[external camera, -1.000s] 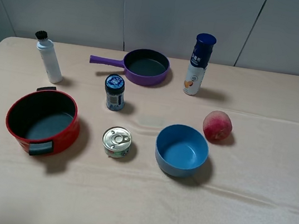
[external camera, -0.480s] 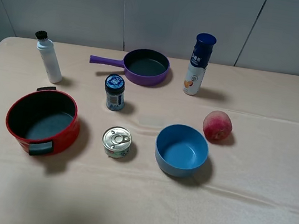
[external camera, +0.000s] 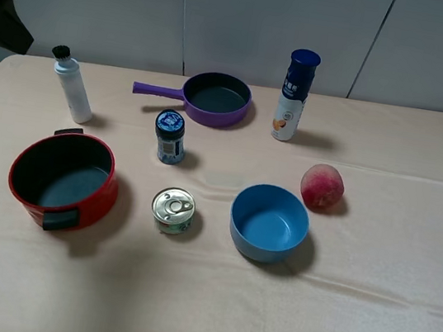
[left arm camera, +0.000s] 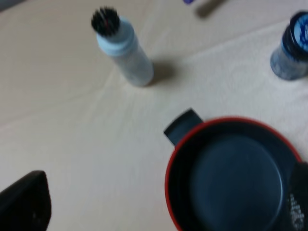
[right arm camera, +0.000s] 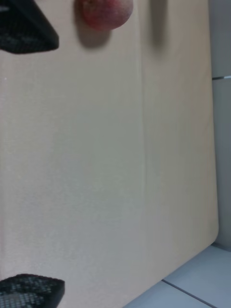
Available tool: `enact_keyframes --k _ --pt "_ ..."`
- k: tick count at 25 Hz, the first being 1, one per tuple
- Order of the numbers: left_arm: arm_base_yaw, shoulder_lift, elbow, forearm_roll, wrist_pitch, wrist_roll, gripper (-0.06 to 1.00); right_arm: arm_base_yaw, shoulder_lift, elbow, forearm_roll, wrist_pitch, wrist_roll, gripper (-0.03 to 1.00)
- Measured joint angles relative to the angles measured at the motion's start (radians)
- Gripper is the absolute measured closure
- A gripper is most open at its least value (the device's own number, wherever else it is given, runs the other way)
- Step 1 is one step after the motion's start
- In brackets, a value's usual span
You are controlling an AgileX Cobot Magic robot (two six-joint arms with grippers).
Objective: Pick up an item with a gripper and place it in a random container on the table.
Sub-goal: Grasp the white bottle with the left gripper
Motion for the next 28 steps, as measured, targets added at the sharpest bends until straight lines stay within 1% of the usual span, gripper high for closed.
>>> enact_keyframes --k 5,10,19,28 --pt "0.003 0.101 -0.050 0.000 -0.015 0.000 -0.05 0.000 0.000 0.000 0.000 0.000 0.000 0.27" --pt "0.038 0.190 -0.099 0.000 -0.041 0.000 -0.05 0.000 0.000 0.000 0.000 0.000 0.000 0.27" --pt "0.095 0.316 -0.126 0.001 -0.121 0.000 -0.05 0.000 0.000 0.000 0.000 0.000 0.000 0.27" --pt "0.097 0.475 -0.203 0.001 -0.165 0.000 -0.05 0.000 0.000 0.000 0.000 0.000 0.000 0.27"
